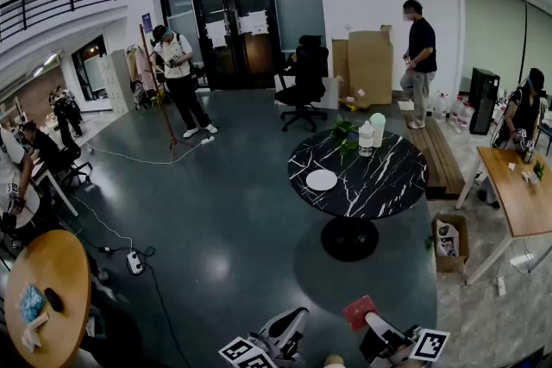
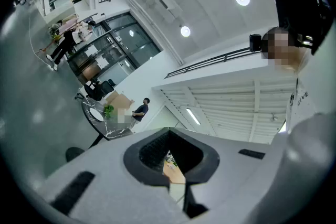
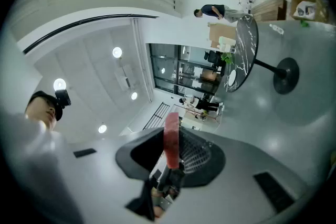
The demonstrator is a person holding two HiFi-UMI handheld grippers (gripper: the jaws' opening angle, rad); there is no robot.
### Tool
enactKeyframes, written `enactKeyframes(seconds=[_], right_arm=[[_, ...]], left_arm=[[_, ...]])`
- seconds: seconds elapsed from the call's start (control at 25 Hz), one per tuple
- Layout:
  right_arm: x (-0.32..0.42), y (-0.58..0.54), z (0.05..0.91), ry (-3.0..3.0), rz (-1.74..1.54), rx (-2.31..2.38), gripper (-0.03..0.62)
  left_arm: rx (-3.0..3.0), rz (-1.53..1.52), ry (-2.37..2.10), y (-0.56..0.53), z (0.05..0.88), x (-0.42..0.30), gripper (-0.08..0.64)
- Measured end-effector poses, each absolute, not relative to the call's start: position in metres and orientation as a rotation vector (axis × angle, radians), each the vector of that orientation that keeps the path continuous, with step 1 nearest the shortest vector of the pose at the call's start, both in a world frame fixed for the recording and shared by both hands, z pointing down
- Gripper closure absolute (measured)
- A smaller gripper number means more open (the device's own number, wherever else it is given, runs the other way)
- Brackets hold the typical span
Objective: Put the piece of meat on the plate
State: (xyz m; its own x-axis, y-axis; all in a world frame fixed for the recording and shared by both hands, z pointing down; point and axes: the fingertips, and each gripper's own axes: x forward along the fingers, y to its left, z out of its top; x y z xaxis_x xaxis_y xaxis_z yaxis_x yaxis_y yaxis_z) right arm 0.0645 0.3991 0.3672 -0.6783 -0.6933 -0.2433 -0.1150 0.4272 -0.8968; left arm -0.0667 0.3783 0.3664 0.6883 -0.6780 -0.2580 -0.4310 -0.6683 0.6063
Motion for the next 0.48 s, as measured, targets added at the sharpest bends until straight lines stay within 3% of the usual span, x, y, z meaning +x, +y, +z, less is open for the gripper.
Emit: enactKeyframes(seconds=[0.48], right_arm=[[0.067, 0.279, 0.356, 2.084, -1.253, -0.578, 0.506]], left_arm=[[2.438, -0.616, -0.917, 0.26, 0.341, -0.063, 0.552]])
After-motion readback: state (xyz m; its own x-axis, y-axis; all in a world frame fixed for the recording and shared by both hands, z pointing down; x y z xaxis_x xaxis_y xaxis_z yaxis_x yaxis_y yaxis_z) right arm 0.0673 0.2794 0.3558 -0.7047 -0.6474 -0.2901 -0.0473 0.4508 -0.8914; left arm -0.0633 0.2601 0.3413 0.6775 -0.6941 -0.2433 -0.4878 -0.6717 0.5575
